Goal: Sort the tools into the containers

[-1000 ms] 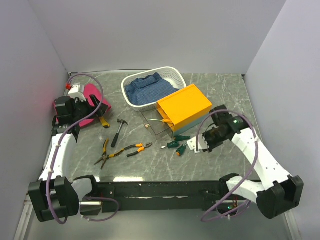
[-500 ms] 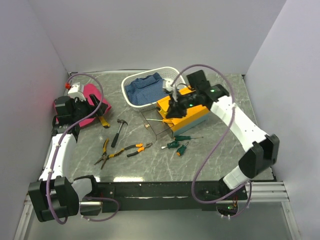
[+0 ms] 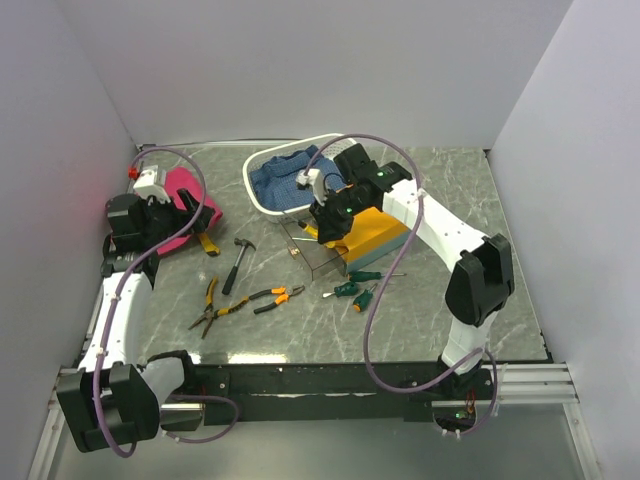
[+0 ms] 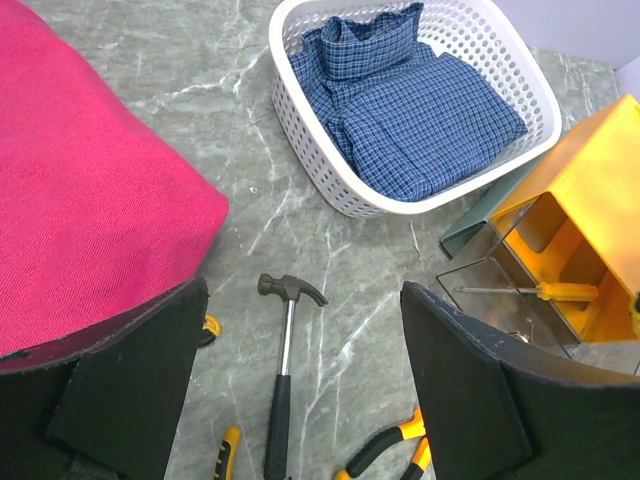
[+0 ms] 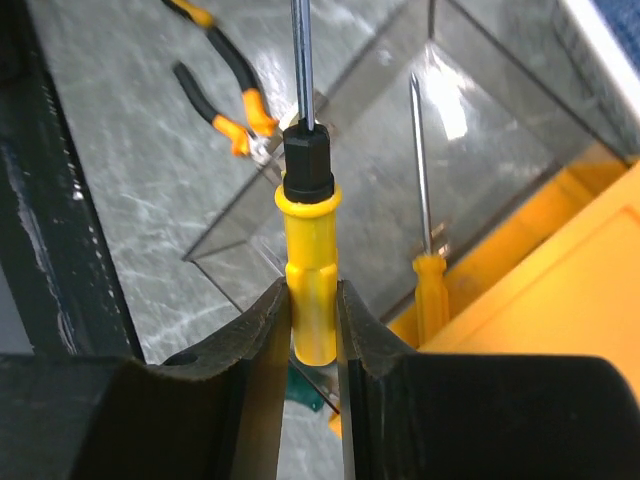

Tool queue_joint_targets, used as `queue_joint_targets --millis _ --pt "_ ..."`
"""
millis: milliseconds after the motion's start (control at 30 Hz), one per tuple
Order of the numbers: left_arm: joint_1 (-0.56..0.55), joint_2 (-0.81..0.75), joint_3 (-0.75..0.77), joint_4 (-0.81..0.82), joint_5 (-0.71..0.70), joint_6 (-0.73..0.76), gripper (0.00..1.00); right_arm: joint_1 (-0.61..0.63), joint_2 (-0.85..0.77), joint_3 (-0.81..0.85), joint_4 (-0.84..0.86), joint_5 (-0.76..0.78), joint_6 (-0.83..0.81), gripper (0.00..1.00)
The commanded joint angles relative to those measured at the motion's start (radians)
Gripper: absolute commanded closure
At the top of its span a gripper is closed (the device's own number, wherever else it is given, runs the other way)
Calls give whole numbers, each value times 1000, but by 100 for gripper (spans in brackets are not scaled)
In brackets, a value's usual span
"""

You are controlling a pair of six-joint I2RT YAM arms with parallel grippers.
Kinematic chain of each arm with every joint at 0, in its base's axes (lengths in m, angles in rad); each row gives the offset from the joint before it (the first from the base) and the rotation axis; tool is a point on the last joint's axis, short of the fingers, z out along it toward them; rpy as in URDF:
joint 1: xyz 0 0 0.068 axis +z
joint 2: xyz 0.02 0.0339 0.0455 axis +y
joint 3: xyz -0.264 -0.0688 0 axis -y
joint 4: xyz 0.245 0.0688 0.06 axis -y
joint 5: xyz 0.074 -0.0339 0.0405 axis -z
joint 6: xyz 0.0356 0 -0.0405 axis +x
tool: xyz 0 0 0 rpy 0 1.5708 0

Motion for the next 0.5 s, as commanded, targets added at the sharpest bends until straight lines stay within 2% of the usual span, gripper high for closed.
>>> queue_joint_targets --millis 0,67,100,200,367,467 --pt "6 -14 -11 27 -3 15 16 -5 10 37 -48 108 20 90" --pt "4 -6 -11 32 1 10 16 -3 23 48 -60 120 26 75" --pt "6 -1 -11 35 4 10 16 -3 23 65 -65 123 26 64" --pt "6 8 1 40 4 10 16 0 -3 70 -59 137 21 52" --pt "7 20 21 35 9 12 16 -2 -86 62 -80 128 -17 47" --pt "7 19 32 23 9 22 16 -8 -215 -82 -65 97 -149 47"
